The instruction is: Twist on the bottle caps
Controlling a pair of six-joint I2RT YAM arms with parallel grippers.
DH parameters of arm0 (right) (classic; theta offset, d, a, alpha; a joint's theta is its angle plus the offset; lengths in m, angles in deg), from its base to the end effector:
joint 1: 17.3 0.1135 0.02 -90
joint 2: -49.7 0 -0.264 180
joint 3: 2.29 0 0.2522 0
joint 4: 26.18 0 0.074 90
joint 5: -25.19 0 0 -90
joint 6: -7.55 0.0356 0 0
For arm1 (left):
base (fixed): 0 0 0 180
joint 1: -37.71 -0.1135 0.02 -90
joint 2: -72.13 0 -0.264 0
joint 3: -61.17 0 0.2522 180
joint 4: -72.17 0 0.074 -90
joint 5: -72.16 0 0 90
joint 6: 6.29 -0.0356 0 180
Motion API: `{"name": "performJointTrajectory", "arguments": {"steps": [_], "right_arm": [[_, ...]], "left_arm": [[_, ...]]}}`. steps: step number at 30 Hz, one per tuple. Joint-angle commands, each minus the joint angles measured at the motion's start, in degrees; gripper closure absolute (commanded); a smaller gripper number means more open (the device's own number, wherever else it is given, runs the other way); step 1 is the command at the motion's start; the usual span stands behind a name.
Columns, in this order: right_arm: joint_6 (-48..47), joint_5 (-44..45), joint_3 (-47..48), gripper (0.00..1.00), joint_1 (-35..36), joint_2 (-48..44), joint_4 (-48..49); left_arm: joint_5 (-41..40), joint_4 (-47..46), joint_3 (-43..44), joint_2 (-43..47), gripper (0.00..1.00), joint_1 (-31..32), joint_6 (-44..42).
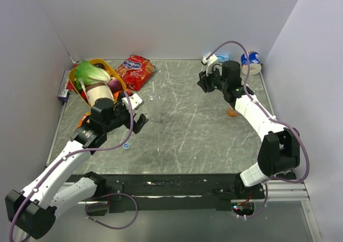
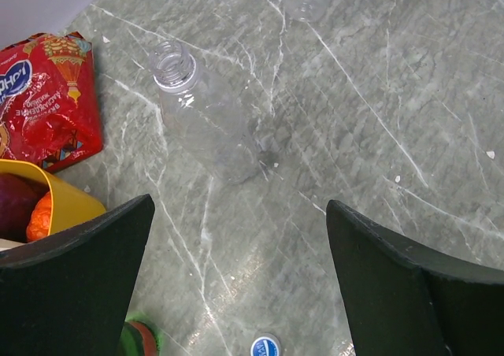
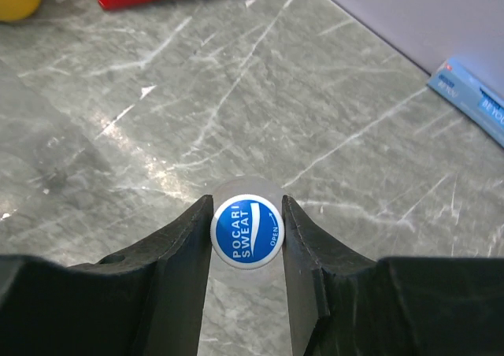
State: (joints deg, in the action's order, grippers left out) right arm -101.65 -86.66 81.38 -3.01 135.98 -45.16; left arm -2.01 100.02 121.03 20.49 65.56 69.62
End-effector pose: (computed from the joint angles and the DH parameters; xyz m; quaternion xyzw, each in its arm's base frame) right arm 0.3401 0.1003 0.3261 -0.3360 0.7469 0.1330 0.5582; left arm 0.1791 -0.1056 0.3202 0.3638 0.7275 -0.1801 0.5531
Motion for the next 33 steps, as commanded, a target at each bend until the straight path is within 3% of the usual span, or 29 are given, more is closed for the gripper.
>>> {"name": "performJointTrajectory", "arguments": {"steps": [1, 9, 12, 18, 21, 27, 33], "right_arm": [[-0.9, 1.5, -1.2, 0.98, -0.5, -0.3, 3.1], [-0.9, 2.9, -3.0, 0.94, -0.7, 1.0, 3.7], [-0.2, 3.8, -2.9, 0.87, -0.7, 1.6, 3.5], [1.1, 5.6, -1.8, 0.59, -0.7, 2.6, 1.7], [1.3, 6.0, -2.2, 0.50, -0.7, 2.1, 1.9], [1.2, 6.7, -2.3, 0.40, -0.7, 1.8, 2.3], [1.3, 6.8, -1.4, 0.37, -0.8, 2.3, 1.8]], "left_arm": [[1.8, -2.4, 2.1, -0.3, 0.04, -0.4, 0.2], [2.0, -2.7, 1.9, -0.5, 0.04, -0.6, 0.1], [2.0, -2.6, 1.8, -0.5, 0.04, -0.7, 0.1], [2.3, -2.7, 1.8, -0.7, 0.04, -0.7, 0.0], [2.5, -3.1, 1.8, -0.8, 0.04, -0.8, 0.0], [2.9, -3.3, 1.5, -0.8, 0.04, -0.8, 0.0], [3.2, -3.2, 1.3, -0.6, 0.04, -0.8, 0.0]]}}
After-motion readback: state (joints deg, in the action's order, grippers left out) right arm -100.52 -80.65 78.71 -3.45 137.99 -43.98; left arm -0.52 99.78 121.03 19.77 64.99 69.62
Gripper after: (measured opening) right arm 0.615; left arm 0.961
